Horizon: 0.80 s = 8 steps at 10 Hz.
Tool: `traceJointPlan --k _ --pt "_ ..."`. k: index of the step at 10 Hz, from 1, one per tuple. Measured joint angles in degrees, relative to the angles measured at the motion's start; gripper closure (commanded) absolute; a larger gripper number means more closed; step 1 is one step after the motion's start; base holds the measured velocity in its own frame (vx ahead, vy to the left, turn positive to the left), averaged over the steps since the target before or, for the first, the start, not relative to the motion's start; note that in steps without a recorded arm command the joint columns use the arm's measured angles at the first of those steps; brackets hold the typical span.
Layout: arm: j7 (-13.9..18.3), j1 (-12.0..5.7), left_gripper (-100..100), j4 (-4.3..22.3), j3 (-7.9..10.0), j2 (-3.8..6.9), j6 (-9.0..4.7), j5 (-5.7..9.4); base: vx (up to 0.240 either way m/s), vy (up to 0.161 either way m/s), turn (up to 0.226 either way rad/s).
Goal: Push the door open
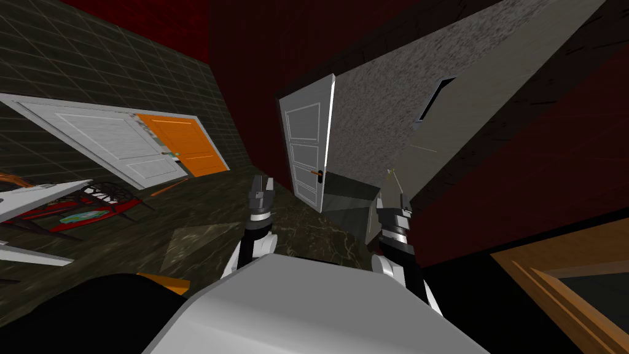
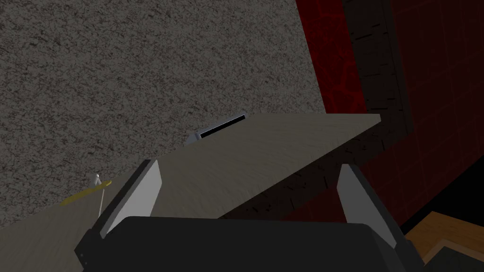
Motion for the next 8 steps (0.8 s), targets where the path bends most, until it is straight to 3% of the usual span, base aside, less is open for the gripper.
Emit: traceJointPlan --k 5,8 --pt "0.4 -3.23 -100 5.2 -0.93 0.74 0.91 -0.18 0.075 0.044 -0.019" --pt "0.9 -6.01 -100 10.1 -1.59 1.29 1.27 -0.25 0.097 0.045 -0.026"
